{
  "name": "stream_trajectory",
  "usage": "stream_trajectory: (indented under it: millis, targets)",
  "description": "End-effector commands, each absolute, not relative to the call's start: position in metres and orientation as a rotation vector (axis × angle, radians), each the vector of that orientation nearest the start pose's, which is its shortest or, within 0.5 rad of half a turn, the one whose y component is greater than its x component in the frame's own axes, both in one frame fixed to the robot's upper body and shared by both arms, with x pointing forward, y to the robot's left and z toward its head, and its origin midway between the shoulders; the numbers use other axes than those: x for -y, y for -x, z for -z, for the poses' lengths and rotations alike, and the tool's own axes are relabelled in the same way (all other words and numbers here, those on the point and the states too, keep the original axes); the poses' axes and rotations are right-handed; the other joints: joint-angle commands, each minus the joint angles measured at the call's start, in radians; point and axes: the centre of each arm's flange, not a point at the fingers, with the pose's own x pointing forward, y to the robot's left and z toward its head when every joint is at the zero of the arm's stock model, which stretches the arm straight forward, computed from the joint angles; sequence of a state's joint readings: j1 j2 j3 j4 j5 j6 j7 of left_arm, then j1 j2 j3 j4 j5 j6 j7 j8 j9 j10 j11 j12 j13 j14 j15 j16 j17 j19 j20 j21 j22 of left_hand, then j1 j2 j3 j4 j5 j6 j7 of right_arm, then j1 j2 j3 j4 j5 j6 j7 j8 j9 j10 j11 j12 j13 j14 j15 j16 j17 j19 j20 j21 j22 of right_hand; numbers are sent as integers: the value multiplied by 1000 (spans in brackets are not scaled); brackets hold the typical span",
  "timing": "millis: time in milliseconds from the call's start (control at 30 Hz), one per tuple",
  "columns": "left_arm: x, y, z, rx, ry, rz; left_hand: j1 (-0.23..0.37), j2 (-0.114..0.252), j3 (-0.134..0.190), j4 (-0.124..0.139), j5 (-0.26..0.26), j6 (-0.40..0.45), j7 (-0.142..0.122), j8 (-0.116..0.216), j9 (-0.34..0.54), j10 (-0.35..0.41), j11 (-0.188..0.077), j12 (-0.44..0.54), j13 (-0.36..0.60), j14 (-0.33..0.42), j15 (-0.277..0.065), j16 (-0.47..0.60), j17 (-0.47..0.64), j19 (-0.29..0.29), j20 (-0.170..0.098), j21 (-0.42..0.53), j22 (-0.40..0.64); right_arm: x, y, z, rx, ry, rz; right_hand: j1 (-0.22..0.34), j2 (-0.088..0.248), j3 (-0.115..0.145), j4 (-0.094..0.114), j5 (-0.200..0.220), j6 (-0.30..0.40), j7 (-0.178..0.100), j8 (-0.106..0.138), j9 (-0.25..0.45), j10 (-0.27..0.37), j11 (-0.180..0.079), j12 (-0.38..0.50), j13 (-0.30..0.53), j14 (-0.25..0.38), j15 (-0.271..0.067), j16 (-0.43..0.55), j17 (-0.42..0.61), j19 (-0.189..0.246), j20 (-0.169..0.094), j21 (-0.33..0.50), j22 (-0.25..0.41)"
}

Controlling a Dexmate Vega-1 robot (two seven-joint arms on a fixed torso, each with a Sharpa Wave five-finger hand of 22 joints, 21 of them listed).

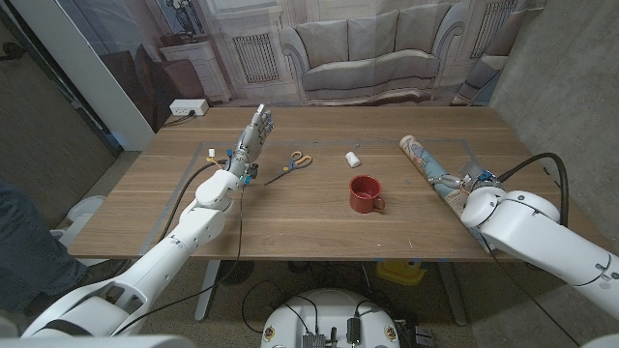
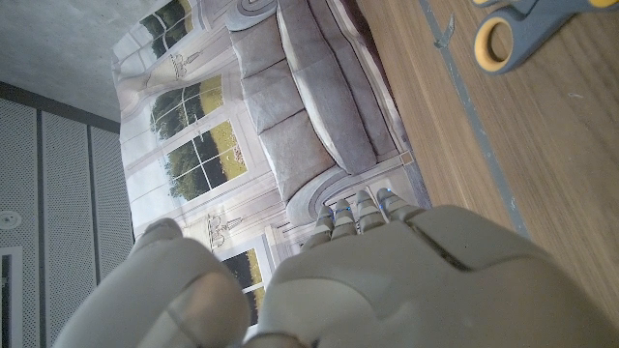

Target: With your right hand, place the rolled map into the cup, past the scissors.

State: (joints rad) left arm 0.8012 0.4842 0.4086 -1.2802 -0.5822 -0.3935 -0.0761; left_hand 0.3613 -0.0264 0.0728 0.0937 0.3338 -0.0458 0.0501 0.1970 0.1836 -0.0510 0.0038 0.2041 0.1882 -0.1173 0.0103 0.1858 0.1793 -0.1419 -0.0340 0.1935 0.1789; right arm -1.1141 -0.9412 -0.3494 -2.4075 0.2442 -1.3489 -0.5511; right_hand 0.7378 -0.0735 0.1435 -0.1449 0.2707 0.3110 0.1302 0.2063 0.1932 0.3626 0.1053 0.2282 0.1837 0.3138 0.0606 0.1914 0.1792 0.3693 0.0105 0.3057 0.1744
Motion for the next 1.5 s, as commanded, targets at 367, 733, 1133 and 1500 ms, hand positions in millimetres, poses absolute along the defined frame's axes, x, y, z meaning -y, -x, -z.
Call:
stream_trajectory:
  millis: [367,733,1133,1500]
  targets:
    - [-259,-646,9,699,-26,280,7,7,-9,4,-1,5,0,3,5,2,-1,5,6,0,2,2,4,-5,3,7,3,315,-483,56,-119,944,435,16,3,-1,2,11,20,-1,4,2,15,-2,5,4,15,-3,6,3,17,-5,-8,5]
    - [-259,-646,9,699,-26,282,7,8,-11,4,-1,6,0,3,5,2,-2,5,6,0,1,2,4,-6,7,7,3,316,-484,60,-139,938,429,24,7,0,2,14,24,-1,4,2,17,-2,4,4,19,-5,6,3,22,-5,-10,5]
    - [-260,-646,10,695,-24,281,8,10,-14,4,-1,2,0,2,5,-1,-2,3,6,-1,3,2,4,-6,6,7,3,317,-487,67,-162,931,420,36,10,1,0,16,29,-4,4,2,21,-6,4,4,24,-6,6,2,28,-7,-13,6]
    - [-262,-646,11,689,-28,283,9,11,-16,4,-1,1,1,1,5,0,-1,4,6,-1,2,2,4,-6,6,7,3,317,-492,71,-181,929,412,43,13,2,1,18,31,-7,3,2,24,-7,4,4,28,-9,6,2,32,-7,-15,6]
